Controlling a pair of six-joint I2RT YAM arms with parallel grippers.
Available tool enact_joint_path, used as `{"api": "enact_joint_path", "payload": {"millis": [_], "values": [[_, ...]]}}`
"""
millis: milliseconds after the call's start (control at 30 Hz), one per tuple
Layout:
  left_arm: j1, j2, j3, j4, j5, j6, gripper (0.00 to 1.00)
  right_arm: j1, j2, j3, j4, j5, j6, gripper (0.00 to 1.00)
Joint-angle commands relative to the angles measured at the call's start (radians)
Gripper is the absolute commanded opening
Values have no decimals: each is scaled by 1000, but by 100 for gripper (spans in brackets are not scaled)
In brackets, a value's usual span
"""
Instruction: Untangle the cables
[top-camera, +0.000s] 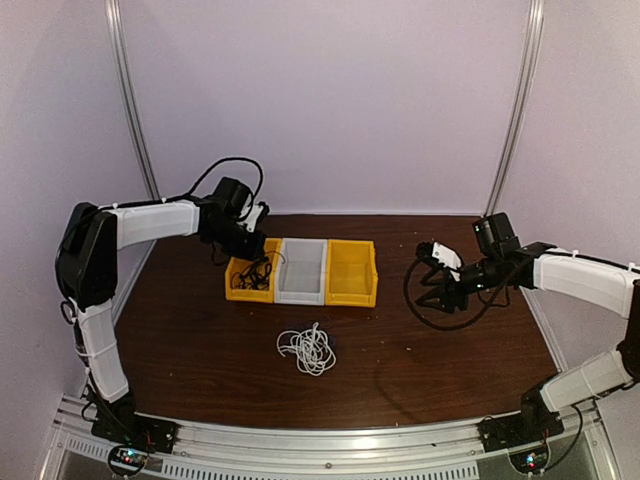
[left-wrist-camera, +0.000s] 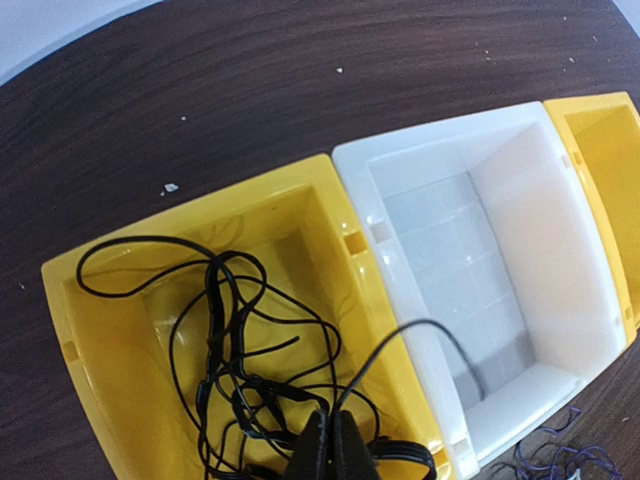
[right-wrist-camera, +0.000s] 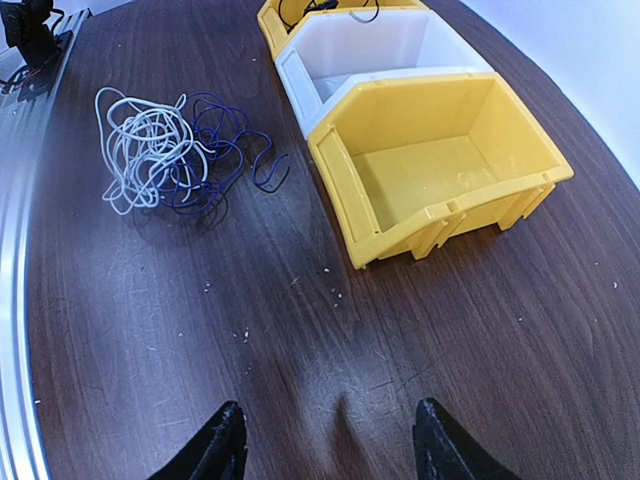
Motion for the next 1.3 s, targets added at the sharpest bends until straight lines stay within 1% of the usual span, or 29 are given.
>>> {"api": "enact_joint_path", "payload": {"millis": [0,67,167,233,333,533,733,767,900,967,1100,1200,1267], "values": [[7,4,21,0,-68,-20,0,-5,6,3,-8,16,-7,57],[8,1,10,-1,-113,-35,0,-5,6,3,-8,17,-7,58],[14,1,-9,-20,-218,-72,0,-5,4,1,-8,20,-8,57],[19,-10,-31,-18,-242,-94,0,-5,5,0,-7,22,-8,58],[22,-4,-52,-3,-227,-114,0,-5,9,0,-6,21,-10,58],[22,39,-43,-8,-192,-124,0,-5,10,3,-11,22,-11,58],[22,-14,-51,1,-170,-111,0,-5,5,1,-8,22,-10,58],[21,-27,-53,1,-169,-106,5,-5,6,1,-8,21,-10,58],[21,-93,-68,-5,-174,-106,32,-5,9,1,-8,18,-9,58],[21,-136,-74,-30,-186,-108,40,-5,11,1,-9,13,-8,58],[21,-227,-118,-49,-193,-104,49,-5,18,7,-11,6,-7,58],[21,-305,-162,-54,-184,-94,51,-4,18,27,-21,5,-4,58],[19,-362,-206,-27,-144,-76,52,5,15,56,-34,5,0,58]]}}
